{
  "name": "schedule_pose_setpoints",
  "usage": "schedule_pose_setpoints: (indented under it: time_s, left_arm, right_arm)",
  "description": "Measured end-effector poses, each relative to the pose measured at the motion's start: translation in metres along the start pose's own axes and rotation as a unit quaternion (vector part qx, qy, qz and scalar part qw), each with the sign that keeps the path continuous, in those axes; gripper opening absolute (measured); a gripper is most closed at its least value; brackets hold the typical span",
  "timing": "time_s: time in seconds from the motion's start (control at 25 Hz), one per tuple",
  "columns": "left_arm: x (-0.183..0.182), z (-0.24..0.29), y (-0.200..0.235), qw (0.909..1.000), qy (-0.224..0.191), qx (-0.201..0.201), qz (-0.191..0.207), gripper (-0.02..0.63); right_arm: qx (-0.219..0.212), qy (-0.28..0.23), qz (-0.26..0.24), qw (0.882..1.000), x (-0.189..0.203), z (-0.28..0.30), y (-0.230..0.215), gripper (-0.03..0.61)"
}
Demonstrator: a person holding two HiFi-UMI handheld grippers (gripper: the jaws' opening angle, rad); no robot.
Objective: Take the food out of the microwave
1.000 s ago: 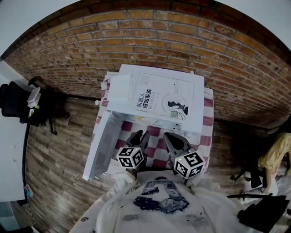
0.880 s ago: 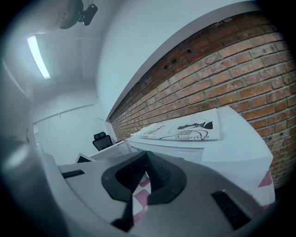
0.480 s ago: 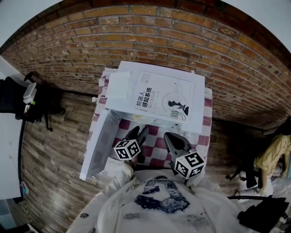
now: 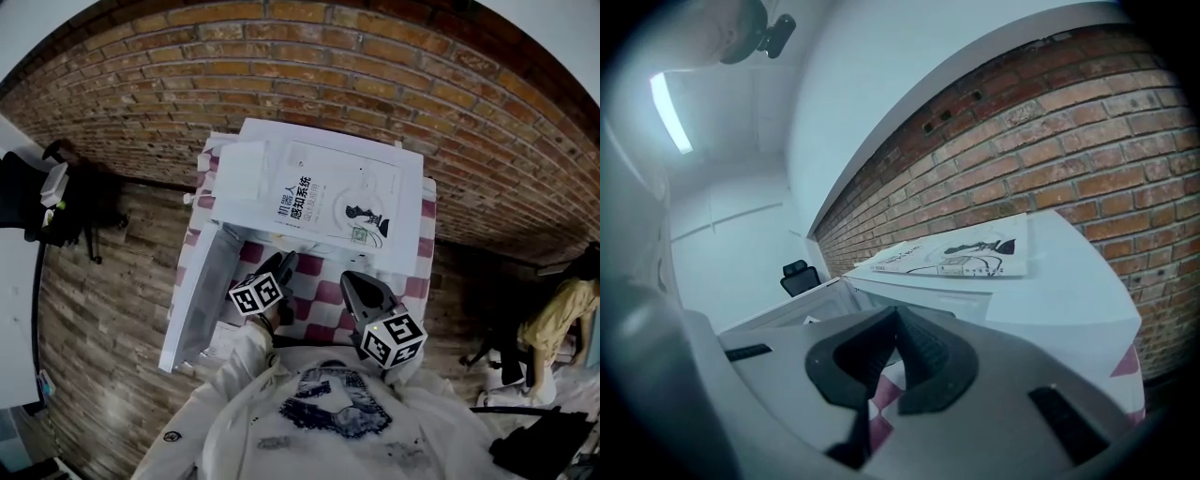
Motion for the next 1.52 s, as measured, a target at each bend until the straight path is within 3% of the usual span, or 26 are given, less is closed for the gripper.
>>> schedule_pose_setpoints:
  time_s: [0.28, 0.48, 1.12, 1.52]
  left_arm:
    - [0.006, 0.016, 0.015, 0.9966, 0.011, 0.006, -0.082, 0.219]
    - [0.004, 0.02, 0.02, 0.9929, 0.01, 0.017, -0.117, 0.219]
    - [-0.004, 0.029, 0.018, 0.9885, 0.021, 0.026, -0.148, 0.216]
    - [-0.003, 0.03, 0.027, 0.9827, 0.039, -0.018, -0.18, 0.087]
  right_arm:
    - [0.006, 0.003, 0.012, 1.0, 0.001, 0.0, -0.004, 0.014]
    - [0.008, 0.005, 0.013, 1.0, 0.001, 0.002, -0.004, 0.014]
    - [0.007, 0.001, 0.018, 1.0, 0.003, 0.005, -0.002, 0.014]
    - [0.006, 0.0, 0.023, 1.0, 0.003, 0.006, 0.0, 0.014]
Point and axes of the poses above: the fingertips, and each gripper's own axes: z forward along the fingers, y to its left, x out of its underside, the point moved 8 cm from there along -z, backward along the fingers, and after that the axes turned 6 degrees about -y, right-handed, at the moved point
